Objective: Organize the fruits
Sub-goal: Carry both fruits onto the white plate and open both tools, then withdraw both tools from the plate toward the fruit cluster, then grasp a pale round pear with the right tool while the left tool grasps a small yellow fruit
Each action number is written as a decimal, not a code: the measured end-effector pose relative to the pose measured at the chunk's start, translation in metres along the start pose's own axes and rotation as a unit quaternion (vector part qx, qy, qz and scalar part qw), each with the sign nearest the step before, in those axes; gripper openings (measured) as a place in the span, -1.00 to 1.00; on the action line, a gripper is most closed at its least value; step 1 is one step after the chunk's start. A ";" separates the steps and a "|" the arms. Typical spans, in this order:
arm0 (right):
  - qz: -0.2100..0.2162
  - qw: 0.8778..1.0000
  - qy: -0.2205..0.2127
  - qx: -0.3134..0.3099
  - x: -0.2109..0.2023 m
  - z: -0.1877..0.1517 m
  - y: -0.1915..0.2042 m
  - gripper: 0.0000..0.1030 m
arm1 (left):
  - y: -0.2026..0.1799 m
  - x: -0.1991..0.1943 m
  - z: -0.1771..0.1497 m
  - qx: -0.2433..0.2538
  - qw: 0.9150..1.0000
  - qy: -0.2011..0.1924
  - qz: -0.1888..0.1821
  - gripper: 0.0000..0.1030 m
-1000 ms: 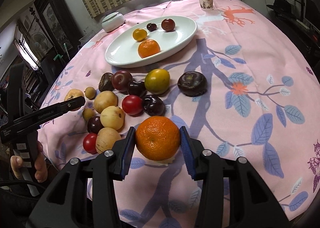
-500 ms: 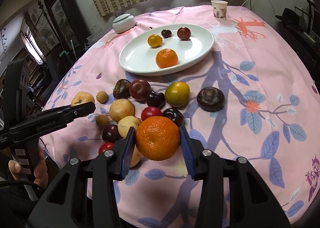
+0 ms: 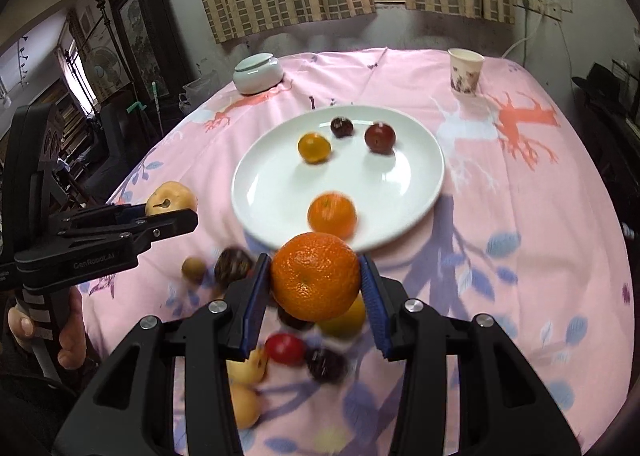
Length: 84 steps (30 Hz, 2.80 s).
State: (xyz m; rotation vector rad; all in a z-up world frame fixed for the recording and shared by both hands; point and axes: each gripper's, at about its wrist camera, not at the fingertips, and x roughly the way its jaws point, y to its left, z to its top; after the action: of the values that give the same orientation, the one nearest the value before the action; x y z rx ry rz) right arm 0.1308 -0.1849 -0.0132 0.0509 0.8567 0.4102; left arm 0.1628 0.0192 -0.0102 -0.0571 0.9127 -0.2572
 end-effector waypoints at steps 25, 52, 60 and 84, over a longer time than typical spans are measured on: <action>-0.038 0.994 0.069 -0.081 0.162 0.108 -0.013 0.37 | 0.035 0.113 0.118 -0.044 0.998 0.036 0.010 -0.19; 0.027 0.996 0.003 0.087 -0.045 -0.125 0.033 0.97 | 0.042 -0.057 -0.131 -0.089 0.995 -0.042 0.034 0.96; 0.029 0.997 0.031 0.066 -0.028 -0.128 0.050 0.97 | 0.041 -0.056 -0.146 -0.088 0.994 -0.037 0.058 0.96; 0.064 0.991 0.045 0.105 -0.008 -0.122 0.038 -0.32 | 0.051 -0.022 -0.124 -0.079 0.995 -0.003 0.066 0.96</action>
State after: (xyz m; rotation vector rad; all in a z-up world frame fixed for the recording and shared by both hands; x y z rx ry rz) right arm 0.0231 -0.1674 -0.0802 0.2858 0.9866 0.4435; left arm 0.0625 0.0812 -0.0772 -0.1437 0.9251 -0.0604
